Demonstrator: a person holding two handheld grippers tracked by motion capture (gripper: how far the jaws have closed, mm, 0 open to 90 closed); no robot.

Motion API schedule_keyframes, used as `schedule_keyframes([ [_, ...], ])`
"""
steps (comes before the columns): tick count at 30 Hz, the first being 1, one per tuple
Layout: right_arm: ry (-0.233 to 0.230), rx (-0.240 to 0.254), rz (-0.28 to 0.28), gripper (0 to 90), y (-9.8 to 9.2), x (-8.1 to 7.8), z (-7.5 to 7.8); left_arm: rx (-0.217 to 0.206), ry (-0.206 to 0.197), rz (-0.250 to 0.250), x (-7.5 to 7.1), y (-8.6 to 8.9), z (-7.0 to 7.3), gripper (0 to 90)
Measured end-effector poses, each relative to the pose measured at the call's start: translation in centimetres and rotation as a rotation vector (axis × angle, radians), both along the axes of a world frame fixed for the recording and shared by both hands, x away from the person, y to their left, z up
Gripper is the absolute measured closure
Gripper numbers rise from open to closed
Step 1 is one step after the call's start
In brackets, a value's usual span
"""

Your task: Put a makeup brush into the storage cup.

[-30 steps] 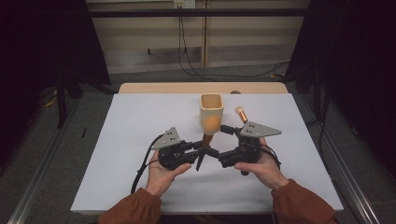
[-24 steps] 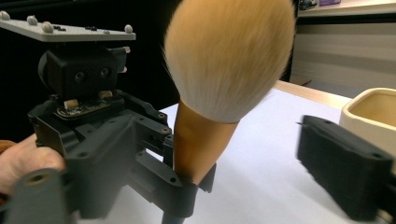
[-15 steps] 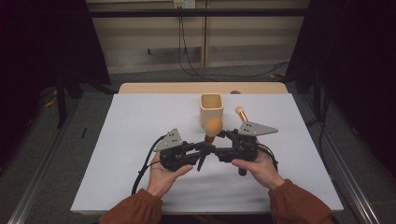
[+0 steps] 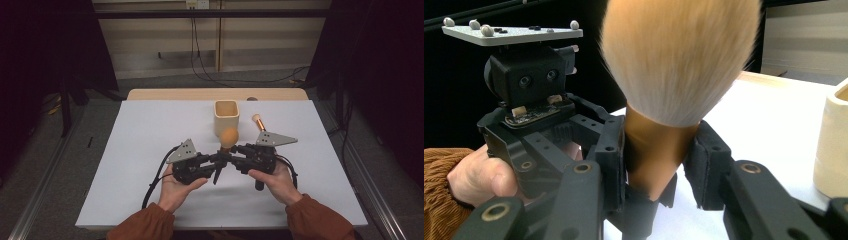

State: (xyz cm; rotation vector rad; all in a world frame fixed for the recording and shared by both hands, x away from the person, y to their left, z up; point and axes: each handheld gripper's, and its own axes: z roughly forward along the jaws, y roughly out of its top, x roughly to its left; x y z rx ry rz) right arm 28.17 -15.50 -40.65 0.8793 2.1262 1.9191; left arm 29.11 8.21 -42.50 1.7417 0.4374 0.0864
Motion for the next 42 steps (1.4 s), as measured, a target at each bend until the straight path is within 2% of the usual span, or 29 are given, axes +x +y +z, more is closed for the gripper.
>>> schedule_keyframes([
  [5,-0.015,-0.013,0.008,64.3,0.0,-0.1,0.1,0.010,-0.010,-0.002,-0.1,0.0,0.0,72.6],
  [14,-0.025,-0.034,0.001,64.5,0.1,-0.1,0.1,0.013,0.014,0.019,-0.1,-0.2,-0.4,70.3],
  [19,-0.032,-0.047,-0.009,64.5,0.1,-0.1,0.1,0.015,0.030,0.017,-0.1,-0.2,-0.5,67.3],
  [25,-0.038,-0.045,-0.026,64.5,-0.2,0.0,0.2,0.015,0.071,0.026,-0.1,-0.1,-0.5,60.0],
  [27,-0.038,-0.043,-0.030,64.5,-0.4,0.0,0.3,0.021,0.068,0.036,-0.2,0.0,-0.4,56.1],
  [30,-0.040,-0.040,-0.038,64.5,-0.6,0.1,0.3,0.027,0.064,0.071,-0.2,0.3,-0.4,45.4],
  [32,-0.042,-0.037,-0.040,64.5,-0.8,0.1,0.4,0.020,0.067,0.086,-0.1,0.5,-0.3,40.1],
  [38,-0.045,-0.040,-0.050,64.5,-1.0,0.3,0.3,0.031,0.030,0.145,-0.2,1.1,0.0,22.5],
  [40,-0.054,-0.047,-0.054,64.5,-1.0,0.3,0.3,0.025,0.047,0.170,-0.3,1.4,0.2,16.6],
  [42,-0.066,-0.053,-0.057,64.5,-1.0,0.3,0.3,0.035,0.030,0.174,-0.5,1.7,0.4,12.8],
])
